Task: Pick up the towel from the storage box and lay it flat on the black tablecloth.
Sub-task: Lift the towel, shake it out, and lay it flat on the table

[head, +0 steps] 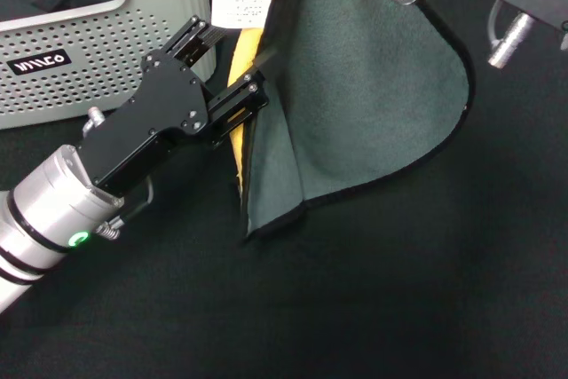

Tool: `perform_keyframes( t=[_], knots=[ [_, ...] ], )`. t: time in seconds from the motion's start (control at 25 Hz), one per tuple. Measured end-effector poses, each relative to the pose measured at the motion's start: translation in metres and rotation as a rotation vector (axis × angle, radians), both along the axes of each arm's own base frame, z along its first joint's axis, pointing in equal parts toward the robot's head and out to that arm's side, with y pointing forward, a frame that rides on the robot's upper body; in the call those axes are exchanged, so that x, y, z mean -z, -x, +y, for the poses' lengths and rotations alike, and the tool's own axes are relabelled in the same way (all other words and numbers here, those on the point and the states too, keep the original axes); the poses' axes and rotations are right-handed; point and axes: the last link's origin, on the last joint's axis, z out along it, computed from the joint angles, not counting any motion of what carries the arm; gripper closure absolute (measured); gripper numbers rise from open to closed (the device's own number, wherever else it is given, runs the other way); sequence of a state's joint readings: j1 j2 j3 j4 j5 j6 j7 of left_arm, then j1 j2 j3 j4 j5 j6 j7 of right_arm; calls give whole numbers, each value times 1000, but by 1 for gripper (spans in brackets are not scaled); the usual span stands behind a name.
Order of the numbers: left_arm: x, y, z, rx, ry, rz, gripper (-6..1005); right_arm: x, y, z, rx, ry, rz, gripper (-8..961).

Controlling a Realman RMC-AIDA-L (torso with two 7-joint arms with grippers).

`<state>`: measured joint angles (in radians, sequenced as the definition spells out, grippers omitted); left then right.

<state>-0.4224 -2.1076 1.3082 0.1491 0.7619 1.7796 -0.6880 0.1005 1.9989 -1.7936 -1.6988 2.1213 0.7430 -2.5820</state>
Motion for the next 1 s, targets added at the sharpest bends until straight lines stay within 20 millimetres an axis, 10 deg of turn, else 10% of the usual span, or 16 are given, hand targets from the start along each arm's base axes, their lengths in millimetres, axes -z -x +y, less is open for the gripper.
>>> perform_keyframes(
  t=[1.0],
  knots=[
    [14,21,1,-128,-5,101,277,-22,9,-1,-17,-46,45,944]
  ],
)
